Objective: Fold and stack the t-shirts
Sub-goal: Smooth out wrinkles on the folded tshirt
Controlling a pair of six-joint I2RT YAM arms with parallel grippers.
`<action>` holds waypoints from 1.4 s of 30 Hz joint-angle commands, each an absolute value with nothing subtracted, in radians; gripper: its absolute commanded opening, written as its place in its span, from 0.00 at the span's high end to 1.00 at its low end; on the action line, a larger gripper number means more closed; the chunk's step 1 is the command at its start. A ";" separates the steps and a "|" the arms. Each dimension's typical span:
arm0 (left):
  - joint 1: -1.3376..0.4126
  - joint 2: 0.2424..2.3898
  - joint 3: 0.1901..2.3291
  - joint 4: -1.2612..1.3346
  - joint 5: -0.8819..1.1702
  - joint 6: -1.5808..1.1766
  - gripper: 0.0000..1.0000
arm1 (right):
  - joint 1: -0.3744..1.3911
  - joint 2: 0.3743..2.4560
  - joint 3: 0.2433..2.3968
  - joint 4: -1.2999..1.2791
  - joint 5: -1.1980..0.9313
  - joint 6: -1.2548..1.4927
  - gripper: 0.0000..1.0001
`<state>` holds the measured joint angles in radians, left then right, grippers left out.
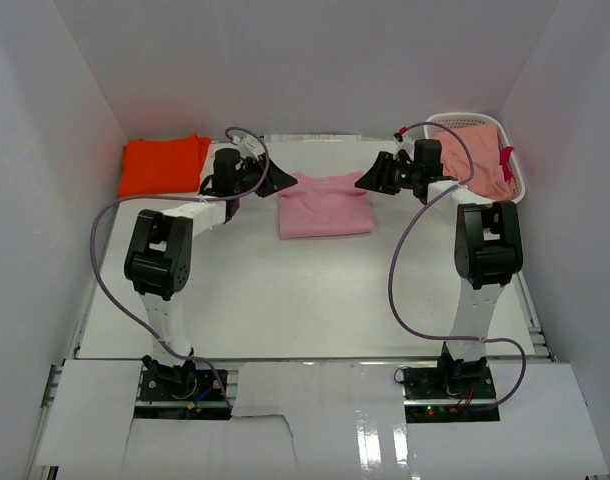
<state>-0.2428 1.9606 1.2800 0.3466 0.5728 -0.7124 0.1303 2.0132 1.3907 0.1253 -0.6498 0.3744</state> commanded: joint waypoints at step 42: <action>-0.521 1.898 0.958 0.077 0.330 -0.603 1.00 | 0.420 1.859 0.987 -0.141 -0.305 0.310 0.92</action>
<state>-0.4812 1.9804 1.0779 0.1619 0.4023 -0.5911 0.3988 1.8912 1.0775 -0.0498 -0.3874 0.3317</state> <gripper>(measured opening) 0.023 0.078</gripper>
